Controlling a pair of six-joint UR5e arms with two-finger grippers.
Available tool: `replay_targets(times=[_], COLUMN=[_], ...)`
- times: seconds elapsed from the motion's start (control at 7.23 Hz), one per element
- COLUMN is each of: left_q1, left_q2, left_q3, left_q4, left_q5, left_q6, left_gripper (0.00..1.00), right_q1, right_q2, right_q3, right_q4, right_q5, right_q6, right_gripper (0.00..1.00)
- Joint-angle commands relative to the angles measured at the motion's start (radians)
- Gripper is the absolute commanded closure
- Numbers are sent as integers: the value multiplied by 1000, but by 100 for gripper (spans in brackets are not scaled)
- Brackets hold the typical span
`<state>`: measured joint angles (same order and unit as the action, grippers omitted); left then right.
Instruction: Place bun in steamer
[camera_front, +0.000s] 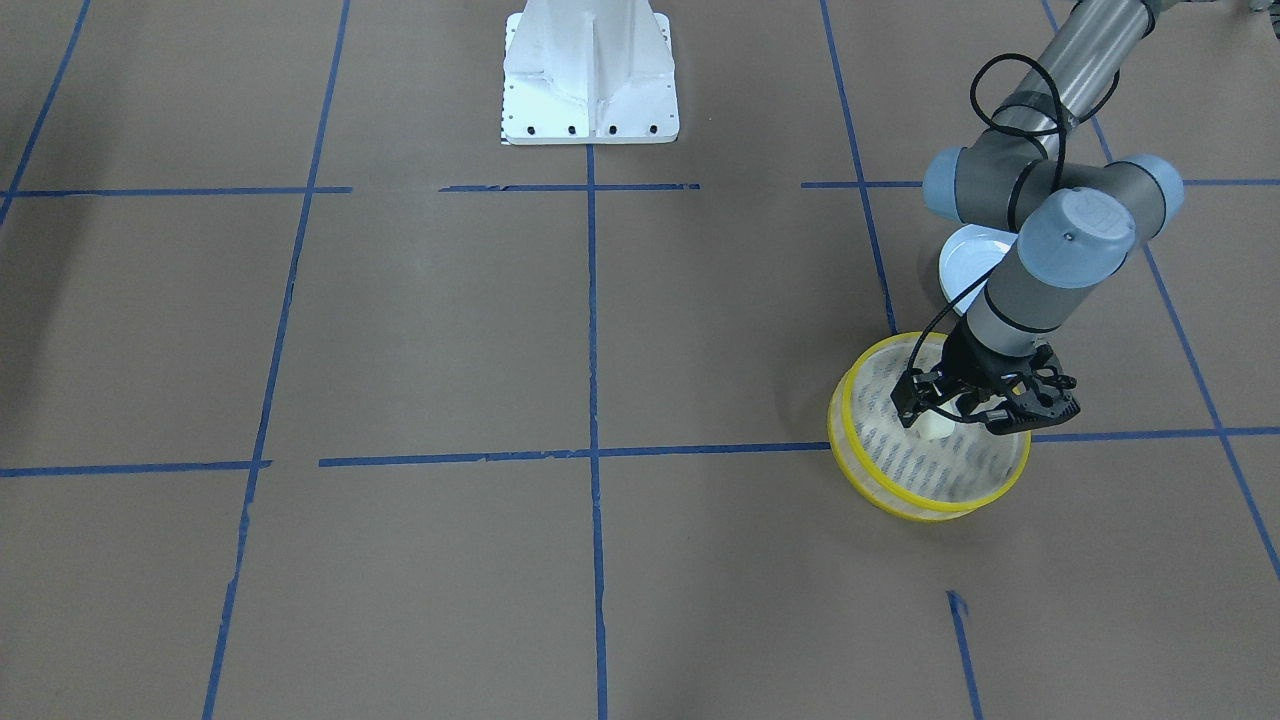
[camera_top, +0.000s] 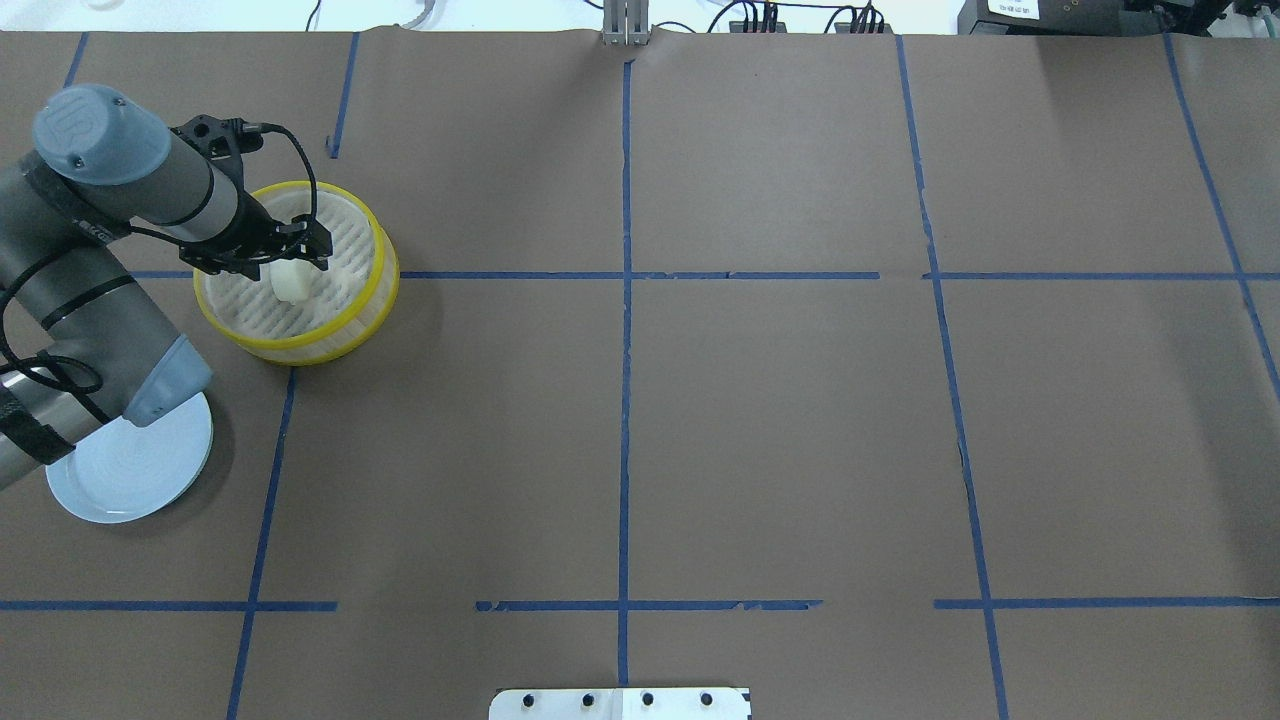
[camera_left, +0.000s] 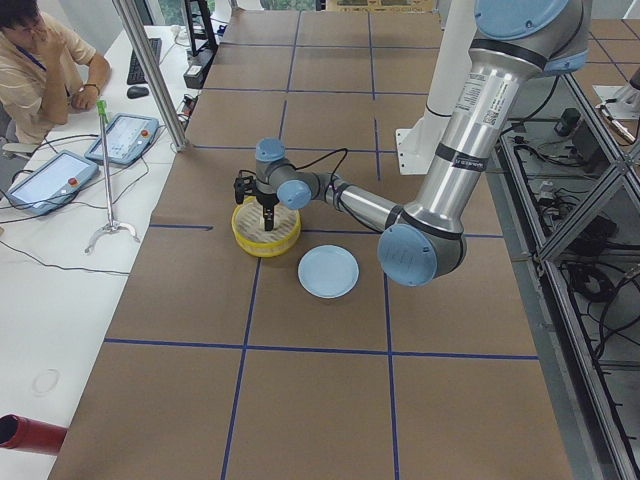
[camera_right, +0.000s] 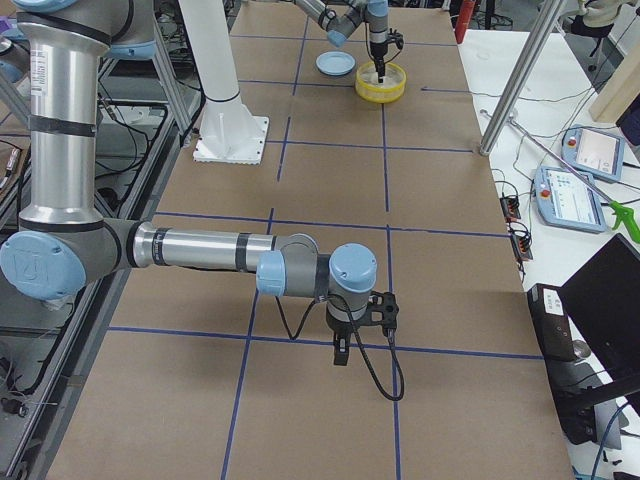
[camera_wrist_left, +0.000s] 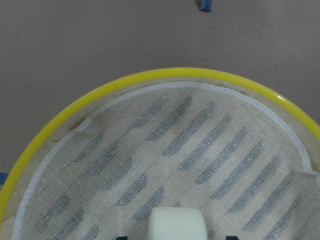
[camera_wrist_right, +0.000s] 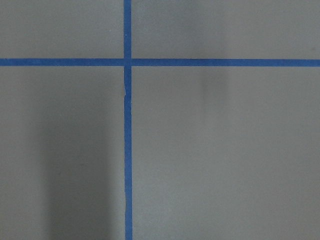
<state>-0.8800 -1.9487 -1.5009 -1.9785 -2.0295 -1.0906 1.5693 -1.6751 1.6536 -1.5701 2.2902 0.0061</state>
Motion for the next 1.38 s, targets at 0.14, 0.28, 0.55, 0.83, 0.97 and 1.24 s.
replay_targets(times=[0.14, 0.28, 0.55, 0.83, 0.97, 1.24], left_q1=[-26, -81, -265, -468, -579, -776], left_q2=[40, 43, 206, 411, 486, 566], left_q3=[-123, -174, -240, -285, -280, -192], left_q4=[111, 216, 230, 230, 231, 243], left_q5=[-11, -14, -195, -267, -282, -365], left_q6=[117, 267, 589, 913, 1054, 1324], left_gripper=[1, 1, 1, 0, 0, 0], right_q1=[0, 0, 0, 0, 0, 0], right_q2=[0, 0, 0, 0, 0, 0], right_q3=[0, 0, 0, 0, 0, 0], right_q4=[-1, -1, -1, -1, -1, -1], right_q5=[0, 0, 0, 0, 0, 0], right_q6=[0, 0, 0, 0, 0, 0], right_gripper=[0, 0, 0, 0, 0, 0])
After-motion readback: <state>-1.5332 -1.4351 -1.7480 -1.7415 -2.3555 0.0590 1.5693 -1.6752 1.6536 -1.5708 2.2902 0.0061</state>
